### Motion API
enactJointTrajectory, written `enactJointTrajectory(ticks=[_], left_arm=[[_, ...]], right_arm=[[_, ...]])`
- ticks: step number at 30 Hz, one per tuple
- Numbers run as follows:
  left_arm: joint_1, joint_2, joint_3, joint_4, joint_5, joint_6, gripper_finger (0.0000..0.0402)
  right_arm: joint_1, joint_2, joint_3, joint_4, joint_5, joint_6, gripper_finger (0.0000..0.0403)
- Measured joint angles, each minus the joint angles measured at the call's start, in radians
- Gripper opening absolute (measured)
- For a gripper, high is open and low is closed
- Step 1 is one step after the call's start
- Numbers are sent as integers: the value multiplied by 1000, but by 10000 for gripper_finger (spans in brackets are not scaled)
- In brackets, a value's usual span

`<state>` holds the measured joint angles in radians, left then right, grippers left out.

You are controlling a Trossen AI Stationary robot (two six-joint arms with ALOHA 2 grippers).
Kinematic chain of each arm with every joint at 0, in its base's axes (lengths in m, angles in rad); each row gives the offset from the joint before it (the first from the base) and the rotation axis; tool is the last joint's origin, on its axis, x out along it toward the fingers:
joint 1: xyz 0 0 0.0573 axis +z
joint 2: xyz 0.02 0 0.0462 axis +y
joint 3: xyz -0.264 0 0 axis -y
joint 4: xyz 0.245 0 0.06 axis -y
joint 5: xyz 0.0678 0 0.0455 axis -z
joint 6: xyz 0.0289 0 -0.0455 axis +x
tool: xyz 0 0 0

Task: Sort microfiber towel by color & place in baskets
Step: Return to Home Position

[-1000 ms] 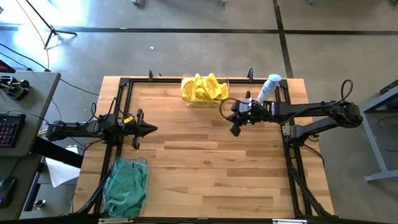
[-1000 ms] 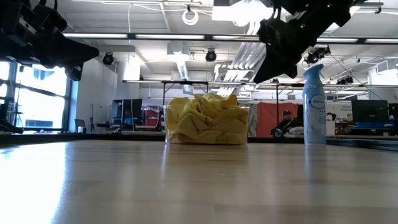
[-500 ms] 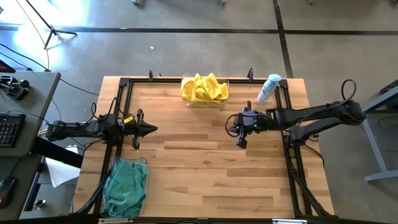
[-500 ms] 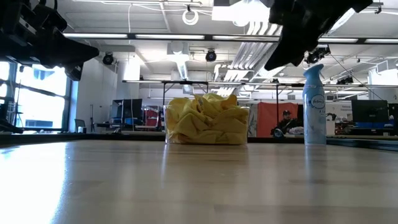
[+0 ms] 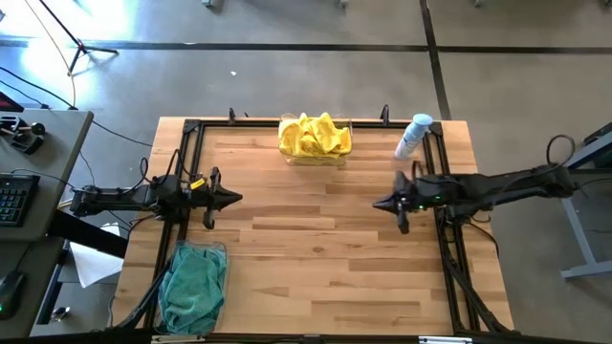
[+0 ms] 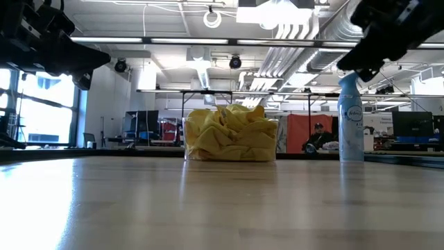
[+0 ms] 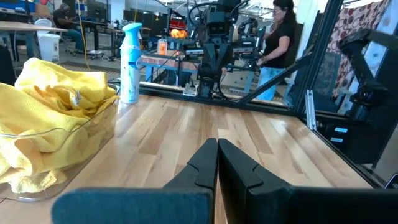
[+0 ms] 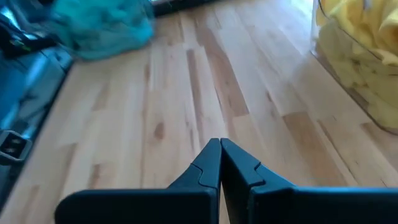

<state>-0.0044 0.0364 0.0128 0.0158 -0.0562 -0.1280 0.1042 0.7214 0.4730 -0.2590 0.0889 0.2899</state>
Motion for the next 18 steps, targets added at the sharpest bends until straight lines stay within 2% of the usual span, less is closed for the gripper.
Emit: enactJointTrajectory(ticks=[8,16,18], left_arm=[[0,0,0,0,0,0,0],[0,0,0,0,0,0,0],[0,0,0,0,0,0,0]], right_arm=[[10,-301,-109,-3,16,-14,0],[10,-470,-210,-1,14,-61,0],[10,-501,-254,43,8,-58,0]])
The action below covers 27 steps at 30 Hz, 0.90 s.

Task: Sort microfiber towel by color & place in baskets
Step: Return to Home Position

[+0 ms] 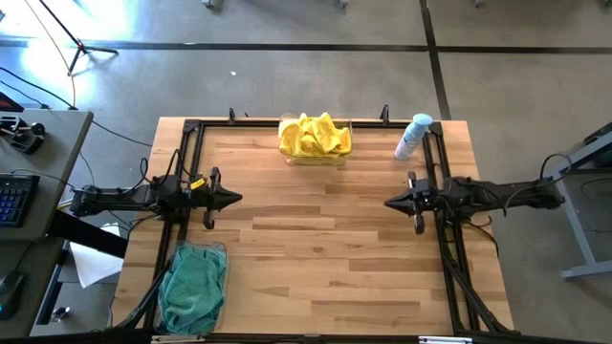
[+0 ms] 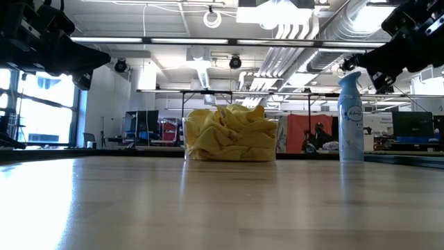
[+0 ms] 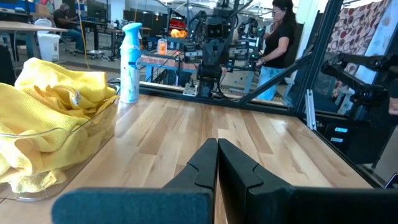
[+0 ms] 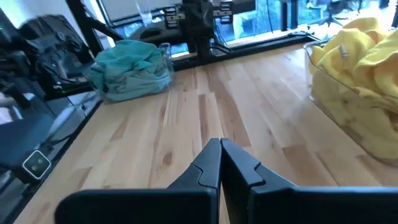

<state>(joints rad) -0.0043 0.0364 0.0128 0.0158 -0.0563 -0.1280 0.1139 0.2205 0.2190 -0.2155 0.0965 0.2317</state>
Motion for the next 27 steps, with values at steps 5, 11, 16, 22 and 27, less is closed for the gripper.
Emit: enactJointTrajectory(ticks=[5,11,16,22,27], left_arm=[[0,0,0,0,0,0,0],[0,0,0,0,0,0,0],[0,0,0,0,0,0,0],[0,0,0,0,0,0,0],[0,0,0,0,0,0,0]], right_arm=[[0,-66,-87,52,-51,40,0],[0,-110,-83,-138,-57,58,0],[0,-125,-81,-172,-58,54,0],[0,-124,-85,-178,-41,40,0],[0,-123,-85,-177,-42,56,0]])
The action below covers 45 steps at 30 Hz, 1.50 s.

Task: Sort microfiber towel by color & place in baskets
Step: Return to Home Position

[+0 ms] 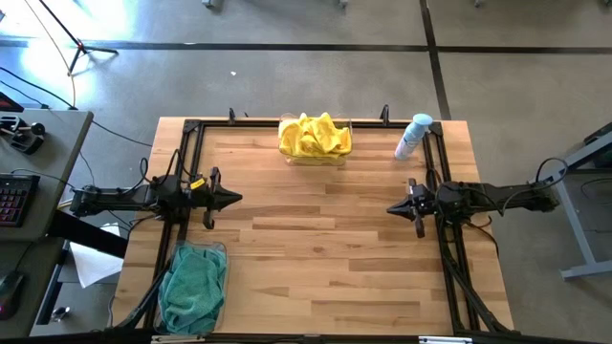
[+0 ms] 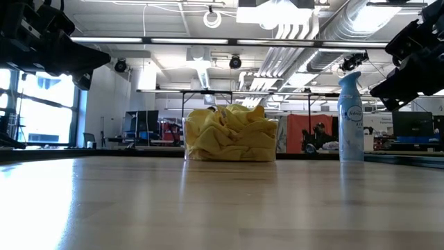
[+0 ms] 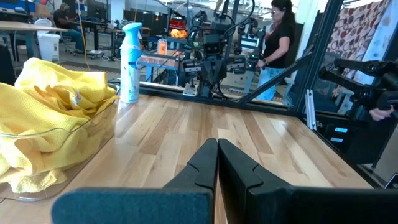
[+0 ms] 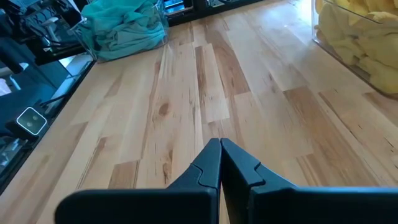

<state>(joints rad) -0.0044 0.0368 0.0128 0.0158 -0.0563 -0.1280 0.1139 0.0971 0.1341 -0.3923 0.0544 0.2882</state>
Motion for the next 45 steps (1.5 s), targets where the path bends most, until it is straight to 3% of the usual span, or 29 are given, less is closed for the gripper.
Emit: enactJointTrajectory(ticks=[9,45], left_arm=[[0,0,0,0,0,0,0],[0,0,0,0,0,0,0]], right_arm=[[0,0,-1,-37,59,33,0],[0,1,-1,-37,51,48,0]])
